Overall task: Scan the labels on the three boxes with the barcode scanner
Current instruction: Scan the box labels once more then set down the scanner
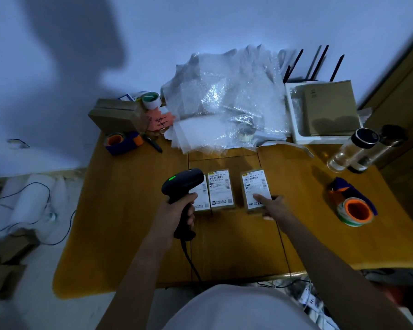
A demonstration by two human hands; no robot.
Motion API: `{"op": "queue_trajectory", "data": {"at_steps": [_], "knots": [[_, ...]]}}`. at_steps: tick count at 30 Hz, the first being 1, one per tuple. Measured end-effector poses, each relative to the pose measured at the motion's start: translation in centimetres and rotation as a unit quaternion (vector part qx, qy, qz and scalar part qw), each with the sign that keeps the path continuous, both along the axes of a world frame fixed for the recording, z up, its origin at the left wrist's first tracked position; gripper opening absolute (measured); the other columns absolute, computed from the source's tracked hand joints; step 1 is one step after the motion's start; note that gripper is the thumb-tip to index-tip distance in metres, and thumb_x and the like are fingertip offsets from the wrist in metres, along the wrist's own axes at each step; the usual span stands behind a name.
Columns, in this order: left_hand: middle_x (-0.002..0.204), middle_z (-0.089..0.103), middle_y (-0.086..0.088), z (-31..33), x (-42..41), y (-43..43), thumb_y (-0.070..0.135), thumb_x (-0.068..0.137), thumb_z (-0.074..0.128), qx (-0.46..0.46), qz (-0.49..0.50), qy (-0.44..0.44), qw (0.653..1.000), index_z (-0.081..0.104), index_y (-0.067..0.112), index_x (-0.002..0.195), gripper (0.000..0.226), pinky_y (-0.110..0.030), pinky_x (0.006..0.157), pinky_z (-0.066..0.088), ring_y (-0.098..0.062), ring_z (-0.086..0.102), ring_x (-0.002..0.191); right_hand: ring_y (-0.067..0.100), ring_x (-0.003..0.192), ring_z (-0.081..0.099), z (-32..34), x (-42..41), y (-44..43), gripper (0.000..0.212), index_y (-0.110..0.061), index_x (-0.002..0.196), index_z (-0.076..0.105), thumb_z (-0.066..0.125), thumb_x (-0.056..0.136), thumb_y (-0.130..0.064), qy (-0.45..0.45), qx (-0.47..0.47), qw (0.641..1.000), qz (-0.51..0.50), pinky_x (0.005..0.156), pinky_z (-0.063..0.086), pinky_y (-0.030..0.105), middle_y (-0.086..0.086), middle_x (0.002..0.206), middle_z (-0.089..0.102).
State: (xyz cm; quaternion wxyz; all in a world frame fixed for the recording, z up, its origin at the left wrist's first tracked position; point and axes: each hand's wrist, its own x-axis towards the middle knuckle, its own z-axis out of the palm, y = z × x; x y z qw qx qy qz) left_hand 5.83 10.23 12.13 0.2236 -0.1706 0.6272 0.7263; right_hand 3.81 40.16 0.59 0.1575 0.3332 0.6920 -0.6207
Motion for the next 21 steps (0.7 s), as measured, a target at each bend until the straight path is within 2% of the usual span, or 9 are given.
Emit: {"op": "queue_trajectory", "data": {"at_steps": [3,5,7,10,12,16,19,21], "knots": [[0.059,0.051,-0.005,-0.2,0.7,0.1,0.027,0.089,0.076,-0.015,0.002,-0.007,1.0,0.06,0.011,0.071,0.028,-0.031,0.055,0.046,-0.017,0.048,0.048,0.03,0.098,0.074,-0.6,-0.4,0.1,0.041,-0.007,0.112,0.063,0.079,0.087,-0.036,-0.002,0.006,1.0,0.001,0.078,0.059,0.042,0.015,0.113,0.075],[0.06,0.052,-0.005,-0.2,0.9,0.1,0.027,0.089,0.075,-0.028,0.009,-0.012,1.0,0.06,0.01,0.075,0.027,-0.029,0.053,0.046,-0.017,0.048,0.048,0.029,0.1,0.072,-1.0,-0.9,0.0,0.055,-0.005,0.123,0.053,0.08,0.087,-0.036,-0.011,-0.002,1.0,-0.007,0.076,0.058,0.04,0.013,0.115,0.072],[0.059,0.053,-0.005,0.1,0.9,0.2,0.027,0.089,0.075,-0.034,0.019,-0.02,0.999,0.061,0.009,0.079,0.025,-0.027,0.051,0.047,-0.016,0.049,0.047,0.03,0.105,0.069,-1.2,-1.3,-0.2,0.064,-0.007,0.129,0.039,0.079,0.088,-0.036,-0.021,-0.013,1.0,-0.012,0.08,0.057,0.044,0.013,0.117,0.067],[0.059,0.053,-0.004,0.3,0.8,0.4,0.026,0.09,0.075,-0.032,0.03,-0.023,0.999,0.062,0.009,0.078,0.025,-0.027,0.051,0.047,-0.016,0.049,0.047,0.034,0.114,0.066,-1.8,-1.9,-0.5,0.074,-0.005,0.143,0.03,0.075,0.092,-0.033,-0.033,-0.019,0.999,-0.014,0.09,0.056,0.048,0.016,0.125,0.064],[0.059,0.053,-0.004,0.3,0.7,0.4,0.027,0.089,0.076,-0.033,0.032,-0.026,0.999,0.062,0.01,0.077,0.026,-0.028,0.051,0.047,-0.016,0.049,0.048,0.032,0.111,0.067,-2.3,-2.4,-0.7,0.071,-0.003,0.144,0.034,0.073,0.094,-0.033,-0.032,-0.006,0.999,-0.008,0.086,0.057,0.046,0.018,0.126,0.066],[0.06,0.053,-0.005,0.4,0.8,0.3,0.027,0.089,0.076,-0.034,0.035,-0.031,0.998,0.062,0.008,0.08,0.025,-0.027,0.051,0.048,-0.016,0.049,0.049,0.026,0.098,0.068,-2.7,-3.4,-1.0,0.057,-0.002,0.139,0.048,0.069,0.097,-0.033,-0.019,0.051,0.998,0.018,0.062,0.052,0.03,0.018,0.126,0.069],[0.061,0.052,-0.006,0.5,0.9,0.3,0.026,0.089,0.076,-0.027,0.041,-0.032,0.998,0.061,0.008,0.08,0.025,-0.028,0.052,0.047,-0.017,0.048,0.049,0.025,0.096,0.067,-2.8,-3.7,-1.3,0.046,-0.003,0.137,0.053,0.065,0.1,-0.026,-0.008,0.087,0.995,0.038,0.063,0.054,0.027,0.016,0.124,0.069],[0.061,0.052,-0.006,0.5,0.9,0.4,0.026,0.089,0.076,-0.025,0.044,-0.034,0.998,0.062,0.009,0.08,0.024,-0.028,0.052,0.047,-0.017,0.048,0.048,0.025,0.097,0.068,-3.2,-3.8,-1.3,0.046,-0.004,0.136,0.054,0.065,0.1,-0.029,-0.009,0.102,0.994,0.049,0.071,0.058,0.033,0.016,0.125,0.067]]}}
